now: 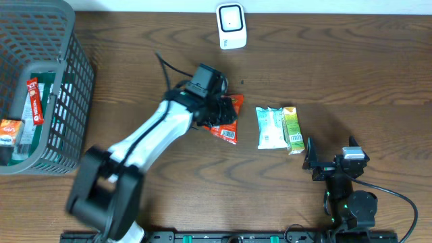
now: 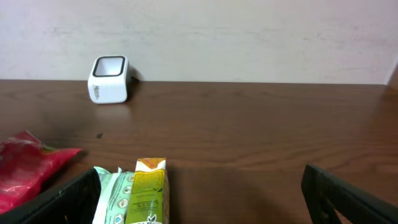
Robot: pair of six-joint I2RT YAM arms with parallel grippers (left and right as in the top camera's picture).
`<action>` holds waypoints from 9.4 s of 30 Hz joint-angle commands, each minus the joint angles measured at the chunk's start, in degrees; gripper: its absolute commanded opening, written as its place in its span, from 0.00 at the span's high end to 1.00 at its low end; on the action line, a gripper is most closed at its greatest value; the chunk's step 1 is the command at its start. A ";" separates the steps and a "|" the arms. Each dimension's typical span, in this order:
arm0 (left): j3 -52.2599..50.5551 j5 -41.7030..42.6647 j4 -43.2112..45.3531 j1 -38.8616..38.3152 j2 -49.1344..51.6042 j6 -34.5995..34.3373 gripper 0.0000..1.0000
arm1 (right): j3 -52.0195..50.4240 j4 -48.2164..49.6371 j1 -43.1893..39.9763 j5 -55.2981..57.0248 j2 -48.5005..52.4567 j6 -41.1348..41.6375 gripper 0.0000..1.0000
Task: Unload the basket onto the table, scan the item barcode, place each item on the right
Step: 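Carry the red HACKS bag out and lower it left of the wipes, then open the left gripper and withdraw it toward the basket, then reach the left gripper into the basket and grasp the red NESCAFE stick, then lift the NESCAFE stick out and hold it above the HACKS bag, then move the right gripper to the held stick and grasp it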
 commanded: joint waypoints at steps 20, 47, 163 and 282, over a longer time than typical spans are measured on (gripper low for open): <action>2.40 1.46 -1.84 7.23 -22.53 -2.12 0.60 | -0.09 -0.20 -0.31 -0.07 -0.37 0.13 0.01; 34.32 -18.84 -32.39 22.62 -22.56 5.40 0.59 | -0.09 -0.20 -0.31 -0.07 -0.37 0.13 0.01; 36.61 0.39 -36.35 65.22 -7.87 10.32 0.93 | -0.09 -0.20 -0.31 -0.07 -0.37 0.13 0.01; -3.13 61.96 0.50 22.88 -13.25 -4.31 0.92 | 58.23 13.38 16.92 -52.96 80.48 42.73 0.48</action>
